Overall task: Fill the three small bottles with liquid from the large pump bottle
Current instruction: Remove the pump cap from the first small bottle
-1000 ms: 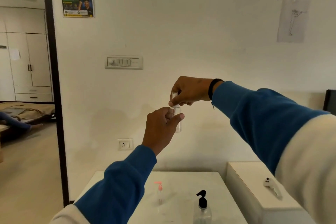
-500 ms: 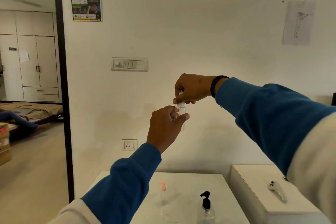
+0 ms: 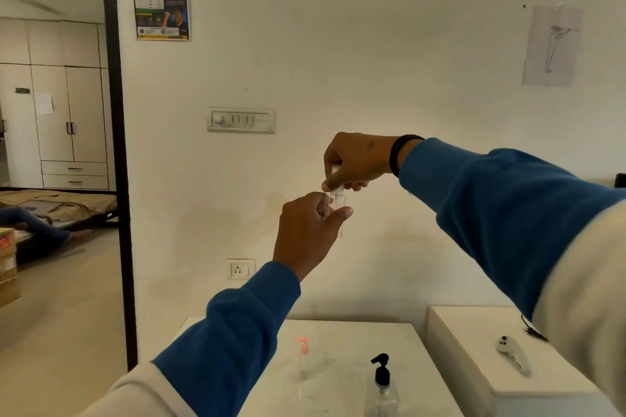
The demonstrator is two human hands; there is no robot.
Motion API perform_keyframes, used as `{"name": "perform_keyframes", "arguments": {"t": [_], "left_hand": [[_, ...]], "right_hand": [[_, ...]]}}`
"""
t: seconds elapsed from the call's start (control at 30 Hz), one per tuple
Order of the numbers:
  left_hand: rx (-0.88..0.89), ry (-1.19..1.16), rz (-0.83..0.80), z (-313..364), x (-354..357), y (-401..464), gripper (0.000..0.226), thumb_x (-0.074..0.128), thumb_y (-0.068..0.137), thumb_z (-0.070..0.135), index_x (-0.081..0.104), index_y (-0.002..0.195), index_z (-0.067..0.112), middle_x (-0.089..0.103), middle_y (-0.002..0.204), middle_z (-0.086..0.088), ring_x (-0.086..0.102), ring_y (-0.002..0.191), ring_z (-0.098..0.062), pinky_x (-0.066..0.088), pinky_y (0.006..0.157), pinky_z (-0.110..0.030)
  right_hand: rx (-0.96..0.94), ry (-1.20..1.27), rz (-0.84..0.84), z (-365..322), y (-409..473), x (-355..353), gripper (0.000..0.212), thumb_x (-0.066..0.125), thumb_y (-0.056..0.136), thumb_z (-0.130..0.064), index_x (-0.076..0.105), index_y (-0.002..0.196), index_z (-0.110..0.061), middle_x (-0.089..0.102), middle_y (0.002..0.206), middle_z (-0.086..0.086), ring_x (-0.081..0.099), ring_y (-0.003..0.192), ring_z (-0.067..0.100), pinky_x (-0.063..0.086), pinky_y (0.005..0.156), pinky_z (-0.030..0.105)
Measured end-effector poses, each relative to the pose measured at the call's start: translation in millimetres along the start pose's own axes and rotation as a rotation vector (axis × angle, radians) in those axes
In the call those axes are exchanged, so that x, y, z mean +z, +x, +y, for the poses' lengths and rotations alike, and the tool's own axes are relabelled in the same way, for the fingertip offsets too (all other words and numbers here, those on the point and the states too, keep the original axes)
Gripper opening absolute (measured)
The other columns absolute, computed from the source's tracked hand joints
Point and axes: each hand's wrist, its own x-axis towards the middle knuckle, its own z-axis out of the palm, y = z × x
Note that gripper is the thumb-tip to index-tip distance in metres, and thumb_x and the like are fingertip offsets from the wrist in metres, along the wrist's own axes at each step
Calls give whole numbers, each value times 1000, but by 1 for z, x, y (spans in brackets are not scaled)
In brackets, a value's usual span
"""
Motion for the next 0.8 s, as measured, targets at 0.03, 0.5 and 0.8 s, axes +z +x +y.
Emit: {"name": "perform_keyframes", "arguments": {"t": [0.03,0.5,0.8], "left_hand": [[-5,3,-5,-1,0,0,40,76,83,44,62,77,7,66,70,-8,59,68,-25,40,58,-16],[-15,24,1,1,-4,-2,33,77,84,42,58,75,15,62,69,4,52,62,-10,36,58,-8],[-20,32,-8,-4,-6,-7,31,75,85,43,64,85,14,64,75,5,57,65,-9,38,61,-8]], "right_hand": [[-12,30,-20,-1,-1,-1,18,76,92,-25,73,94,-8,73,79,8,65,64,14,57,63,24],[22,53,-23,-9,0,-6,19,74,94,-22,72,96,-3,73,82,11,66,66,18,61,66,27],[59,-19,20,-15,1,-1,33,73,93,-38,67,101,-7,75,84,9,70,65,18,63,66,28]]}}
